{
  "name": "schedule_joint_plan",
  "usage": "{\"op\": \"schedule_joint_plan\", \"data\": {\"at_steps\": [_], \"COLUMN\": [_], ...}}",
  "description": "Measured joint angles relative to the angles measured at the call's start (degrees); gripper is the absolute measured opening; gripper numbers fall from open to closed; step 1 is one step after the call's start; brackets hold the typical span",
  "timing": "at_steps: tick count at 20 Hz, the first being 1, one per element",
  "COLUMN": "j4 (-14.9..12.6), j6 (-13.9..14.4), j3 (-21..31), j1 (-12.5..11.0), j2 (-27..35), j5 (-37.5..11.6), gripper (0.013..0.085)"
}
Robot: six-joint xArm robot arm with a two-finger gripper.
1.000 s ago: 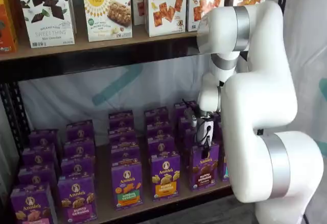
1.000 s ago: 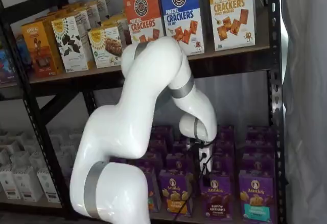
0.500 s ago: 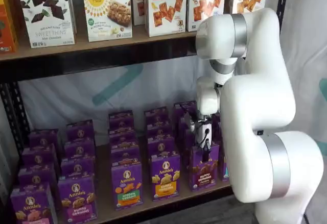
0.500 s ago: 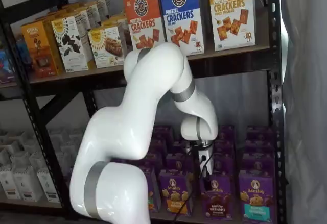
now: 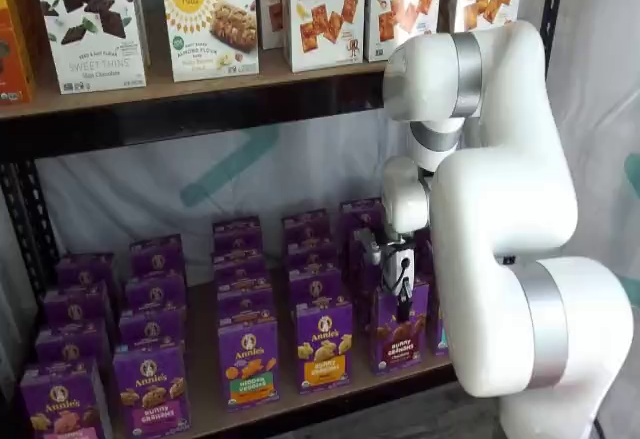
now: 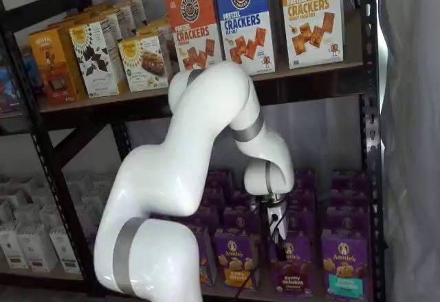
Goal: Pick up the purple box with a brown patch in the center, on the bottom shelf, the fifth box from the left
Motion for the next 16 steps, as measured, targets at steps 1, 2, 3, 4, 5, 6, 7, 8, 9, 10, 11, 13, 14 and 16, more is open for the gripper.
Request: {"op": "schedule_joint_plan", "data": {"at_steps": [1, 2, 3, 4, 5, 6, 7, 8, 9, 10, 11, 13, 14, 16], "j4": [-0.22, -0.33, -0.36, -0.13, 0.5, 1.1, 1.49, 1.66, 1.66, 1.65, 1.66, 1.67, 1.69, 1.83], "j6": [0.2, 0.29, 0.3, 0.05, -0.54, -1.1, -1.46, -1.62, -1.61, -1.6, -1.6, -1.56, -1.56, -1.61], "j3": [0.06, 0.17, 0.32, 0.49, 0.64, 0.75, 0.83, 0.89, 0.92, 0.93, 0.96, 1.08, 1.11, 1.26], "j1": [-0.01, -0.02, -0.05, -0.08, -0.09, -0.1, -0.11, -0.12, -0.12, -0.12, -0.11, -0.05, -0.03, 0.03], "j2": [0.07, 0.12, 0.14, 0.15, 0.15, 0.13, 0.11, 0.08, 0.07, 0.06, 0.05, 0.03, 0.03, 0.03], "j5": [-0.19, -0.42, -0.76, -1.12, -1.41, -1.6, -1.71, -1.76, -1.77, -1.74, -1.67, -1.56, -1.55, -1.67], "gripper": [0.085, 0.085, 0.085, 0.085, 0.085, 0.085, 0.085, 0.085, 0.085, 0.085, 0.081, 0.077, 0.073, 0.069]}}
